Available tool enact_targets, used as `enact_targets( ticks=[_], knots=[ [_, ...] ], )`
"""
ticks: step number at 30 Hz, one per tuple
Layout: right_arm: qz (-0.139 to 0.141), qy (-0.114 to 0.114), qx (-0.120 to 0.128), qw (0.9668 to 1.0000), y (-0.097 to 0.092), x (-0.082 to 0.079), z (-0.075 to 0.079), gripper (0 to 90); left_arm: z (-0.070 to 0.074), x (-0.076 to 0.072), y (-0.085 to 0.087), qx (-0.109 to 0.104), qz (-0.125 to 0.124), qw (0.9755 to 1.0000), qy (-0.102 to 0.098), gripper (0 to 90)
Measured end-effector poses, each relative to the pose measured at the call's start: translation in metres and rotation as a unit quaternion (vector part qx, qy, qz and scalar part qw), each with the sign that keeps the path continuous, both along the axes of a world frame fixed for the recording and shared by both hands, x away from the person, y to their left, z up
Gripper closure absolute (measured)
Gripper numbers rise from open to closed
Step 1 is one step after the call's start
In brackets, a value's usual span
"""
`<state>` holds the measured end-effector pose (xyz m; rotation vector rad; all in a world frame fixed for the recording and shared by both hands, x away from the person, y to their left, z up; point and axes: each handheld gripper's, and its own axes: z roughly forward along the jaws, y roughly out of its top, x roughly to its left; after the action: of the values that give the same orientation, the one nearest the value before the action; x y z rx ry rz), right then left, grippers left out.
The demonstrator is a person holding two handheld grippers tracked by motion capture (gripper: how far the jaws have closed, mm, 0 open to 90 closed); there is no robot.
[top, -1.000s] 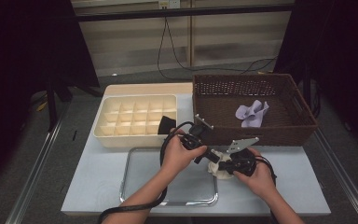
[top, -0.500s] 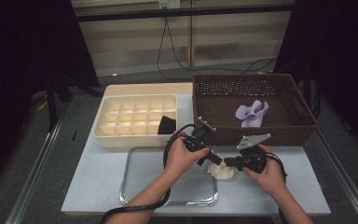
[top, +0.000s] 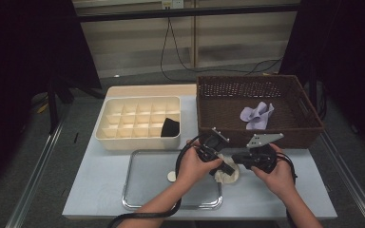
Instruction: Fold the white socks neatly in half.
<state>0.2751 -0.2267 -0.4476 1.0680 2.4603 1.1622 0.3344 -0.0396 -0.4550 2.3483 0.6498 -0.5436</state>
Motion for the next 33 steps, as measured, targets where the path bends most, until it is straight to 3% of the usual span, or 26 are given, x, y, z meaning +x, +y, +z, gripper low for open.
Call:
enact_targets(
  ticks=[4, 8, 10, 18, 20, 24, 28, 31, 33],
  knots=[
    [0.001, -0.005, 0.003, 1.0, 0.004, 0.001, 0.001, 87.8, -0.001, -0.002, 0.0, -0.004, -0.005, 1.0, -0.005, 69.0],
    [0.008, 0.004, -0.001, 1.0, 0.01, 0.002, -0.004, 87.6, -0.001, -0.006, 0.0, -0.013, -0.007, 0.9999, -0.007, 63.0],
    [0.008, 0.009, -0.002, 0.9999, 0.01, 0.003, -0.007, 87.8, 0.0, -0.006, 0.001, -0.02, -0.019, 0.9996, -0.012, 59.1],
    [0.009, 0.021, -0.004, 0.9997, 0.007, 0.003, -0.014, 89.1, 0.012, -0.005, 0.015, -0.028, -0.009, 0.9994, -0.02, 48.2],
    [0.01, 0.019, -0.005, 0.9998, 0.007, 0.003, -0.014, 89.1, 0.015, -0.003, 0.022, -0.032, 0.004, 0.9992, -0.023, 45.9],
    [0.012, 0.017, -0.01, 0.9997, 0.006, 0.003, -0.015, 89.2, 0.015, 0.003, 0.038, -0.033, 0.026, 0.9986, -0.031, 44.6],
    [0.013, 0.017, -0.016, 0.9997, 0.007, 0.002, -0.014, 89.8, 0.005, 0.008, 0.05, -0.019, 0.043, 0.9984, -0.031, 48.3],
    [0.012, 0.017, -0.017, 0.9996, 0.007, 0.002, -0.014, 89.7, 0.0, 0.007, 0.051, -0.013, 0.044, 0.9985, -0.028, 52.7],
    [0.011, 0.014, -0.014, 0.9997, 0.006, 0.001, -0.012, 88.4, -0.003, 0.007, 0.049, 0.002, 0.039, 0.9988, -0.03, 55.3]
  ],
)
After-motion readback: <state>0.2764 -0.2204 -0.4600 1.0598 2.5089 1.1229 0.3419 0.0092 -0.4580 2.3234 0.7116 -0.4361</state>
